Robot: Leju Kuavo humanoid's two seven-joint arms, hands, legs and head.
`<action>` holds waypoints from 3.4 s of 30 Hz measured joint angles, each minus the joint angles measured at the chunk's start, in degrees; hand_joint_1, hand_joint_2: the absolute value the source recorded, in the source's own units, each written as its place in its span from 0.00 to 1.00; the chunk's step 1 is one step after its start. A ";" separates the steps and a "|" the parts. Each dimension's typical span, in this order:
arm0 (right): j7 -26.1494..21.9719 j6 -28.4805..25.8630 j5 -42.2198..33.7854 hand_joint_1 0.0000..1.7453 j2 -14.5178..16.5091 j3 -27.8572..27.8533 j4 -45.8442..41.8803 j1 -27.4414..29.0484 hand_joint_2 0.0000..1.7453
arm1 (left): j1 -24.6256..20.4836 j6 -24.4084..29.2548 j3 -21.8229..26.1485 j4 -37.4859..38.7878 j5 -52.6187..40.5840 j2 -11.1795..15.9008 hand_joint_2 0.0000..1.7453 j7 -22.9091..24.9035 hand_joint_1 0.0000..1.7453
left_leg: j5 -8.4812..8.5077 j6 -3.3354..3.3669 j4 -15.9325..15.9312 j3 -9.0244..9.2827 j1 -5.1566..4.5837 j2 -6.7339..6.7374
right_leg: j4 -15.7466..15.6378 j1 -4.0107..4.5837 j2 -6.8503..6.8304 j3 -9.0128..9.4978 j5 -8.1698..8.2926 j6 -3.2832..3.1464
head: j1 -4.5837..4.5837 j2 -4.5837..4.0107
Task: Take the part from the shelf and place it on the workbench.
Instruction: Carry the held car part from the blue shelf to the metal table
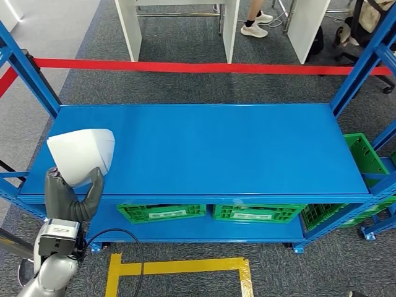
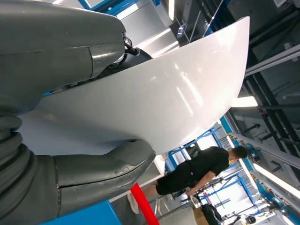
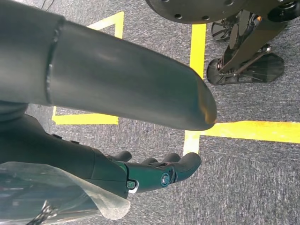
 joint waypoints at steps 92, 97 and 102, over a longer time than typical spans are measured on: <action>-0.04 -0.02 0.13 0.00 0.50 -0.51 0.07 -0.45 0.00 | 0.28 0.32 0.73 -0.30 0.03 -0.55 1.00 -0.14 1.00 | 3.30 0.77 0.41 -4.18 -0.62 -2.70 | 2.85 1.12 1.88 4.25 -3.85 -1.43 | 0.46 0.00; -0.03 -0.03 0.14 0.00 0.54 -0.56 0.07 -0.41 0.00 | 0.40 0.37 0.79 -0.31 0.01 -0.46 1.00 -0.15 1.00 | 3.75 -0.50 1.25 -6.22 -0.72 -3.27 | -2.19 0.88 0.15 5.82 -3.48 -1.90 | 0.25 0.00; -0.02 -0.02 0.14 0.00 0.55 -0.60 0.09 -0.31 0.00 | 0.38 0.34 0.83 -0.28 0.06 -0.52 1.00 -0.13 1.00 | -6.45 -2.11 17.37 -9.71 0.38 0.28 | -1.38 0.91 -4.27 2.87 -1.70 -2.60 | -0.08 0.00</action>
